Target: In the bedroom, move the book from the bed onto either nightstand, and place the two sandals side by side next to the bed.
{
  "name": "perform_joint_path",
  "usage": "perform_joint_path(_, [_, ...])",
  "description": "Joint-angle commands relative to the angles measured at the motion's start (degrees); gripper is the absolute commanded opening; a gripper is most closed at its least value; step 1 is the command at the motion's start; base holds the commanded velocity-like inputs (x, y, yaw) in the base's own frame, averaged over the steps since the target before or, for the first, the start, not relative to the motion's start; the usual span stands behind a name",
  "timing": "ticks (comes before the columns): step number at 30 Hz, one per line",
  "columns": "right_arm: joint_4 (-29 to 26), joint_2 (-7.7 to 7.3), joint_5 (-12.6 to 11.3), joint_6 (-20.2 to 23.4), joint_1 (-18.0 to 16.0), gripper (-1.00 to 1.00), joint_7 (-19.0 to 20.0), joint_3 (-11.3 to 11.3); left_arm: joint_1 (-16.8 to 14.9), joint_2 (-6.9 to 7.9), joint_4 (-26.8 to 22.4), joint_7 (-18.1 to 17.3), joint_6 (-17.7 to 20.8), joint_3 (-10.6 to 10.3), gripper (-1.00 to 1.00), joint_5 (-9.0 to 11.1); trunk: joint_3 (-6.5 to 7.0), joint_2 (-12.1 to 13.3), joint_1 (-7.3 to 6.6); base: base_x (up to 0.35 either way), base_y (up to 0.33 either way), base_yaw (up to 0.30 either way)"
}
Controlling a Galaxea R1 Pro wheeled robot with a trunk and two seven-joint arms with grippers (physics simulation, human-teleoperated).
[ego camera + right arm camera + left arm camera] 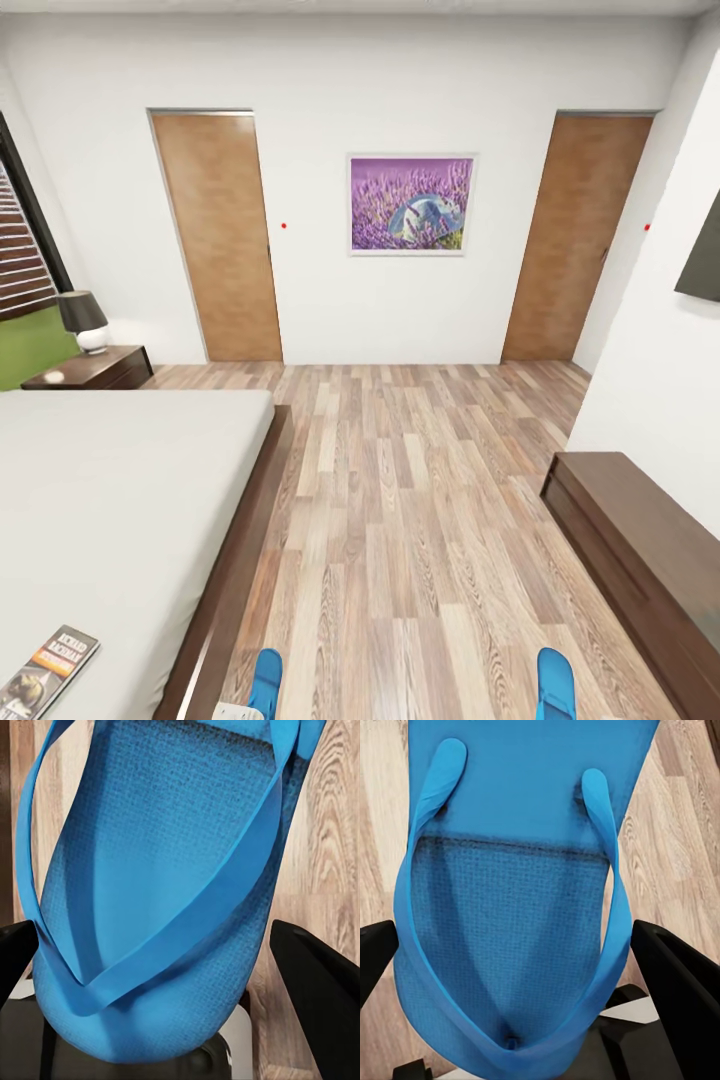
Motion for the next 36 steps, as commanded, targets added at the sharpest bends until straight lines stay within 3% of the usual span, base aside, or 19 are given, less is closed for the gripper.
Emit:
perform_joint_path(1, [0.0,-0.03,-0.5,-0.1,-0.1,-1.00,0.2,0.5,-0.1,0.02,0.0,-0.1,-0.3,0.5,-1.00,-0.6,-0.10,-0.1,0.03,0.000,0.000,0.000])
perform_joint_path(7, [0.0,-0.02,-0.5,-0.1,-0.1,-1.00,0.2,0.5,-0.1,0.03,0.0,-0.1,-0.2,0.5,-1.00,-0.6,-0.07,-0.1,0.03,0.164,0.000,0.000])
perform_joint_path(36, [0.0,0.30,-0.1,-0.1,-0.1,-1.00,-0.2,0.6,-0.1,0.01,0.0,-0.2,-0.2,0.5,-1.00,-0.6,-0.07,-0.1,0.03,0.332,0.000,0.000])
